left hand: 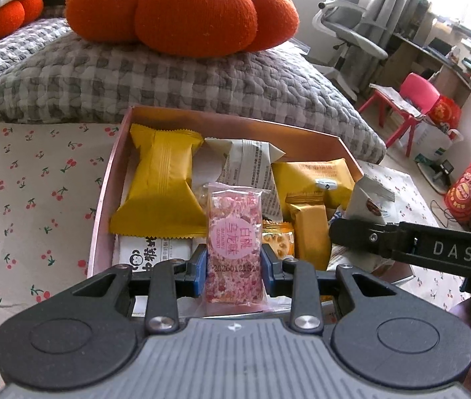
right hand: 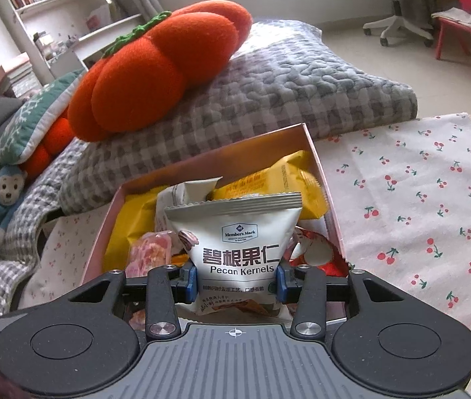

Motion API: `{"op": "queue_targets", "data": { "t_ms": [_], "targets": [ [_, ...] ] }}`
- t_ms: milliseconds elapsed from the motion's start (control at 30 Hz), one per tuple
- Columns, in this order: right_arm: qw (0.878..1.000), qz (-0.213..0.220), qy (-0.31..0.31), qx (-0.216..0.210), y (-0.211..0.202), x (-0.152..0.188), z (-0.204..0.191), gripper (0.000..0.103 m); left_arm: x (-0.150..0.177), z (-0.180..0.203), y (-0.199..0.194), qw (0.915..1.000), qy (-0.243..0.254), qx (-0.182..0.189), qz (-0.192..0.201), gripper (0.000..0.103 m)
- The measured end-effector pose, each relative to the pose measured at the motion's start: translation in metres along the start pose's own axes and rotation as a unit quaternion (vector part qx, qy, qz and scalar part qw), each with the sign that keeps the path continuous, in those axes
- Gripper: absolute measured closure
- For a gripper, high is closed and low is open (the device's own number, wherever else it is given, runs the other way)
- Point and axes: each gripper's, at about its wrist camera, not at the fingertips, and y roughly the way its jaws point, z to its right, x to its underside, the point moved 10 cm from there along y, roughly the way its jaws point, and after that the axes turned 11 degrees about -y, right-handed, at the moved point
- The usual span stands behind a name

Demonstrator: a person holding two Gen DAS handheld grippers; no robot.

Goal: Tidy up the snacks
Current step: 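Release both snacks into the box and open both grippers, then move the left gripper to a clear wrapped bar while the right approaches a yellow biscuit pack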

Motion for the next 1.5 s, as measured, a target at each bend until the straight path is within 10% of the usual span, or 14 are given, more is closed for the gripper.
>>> {"op": "queue_targets", "data": {
  "t_ms": [767,1500],
  "targets": [
    [0.999,0.016,-0.030,-0.010,-0.047,-0.006,-0.010,0.015,0.000,0.007,-0.052,0.9988,0.041,0.000,0.028,0.014],
    [0.995,0.014,-0.098,0.008,-0.093,0.044,-0.011,0.007,0.042,-0.034,-0.092,0.9973,0.067,-0.025,0.016,0.003]
  ]
}}
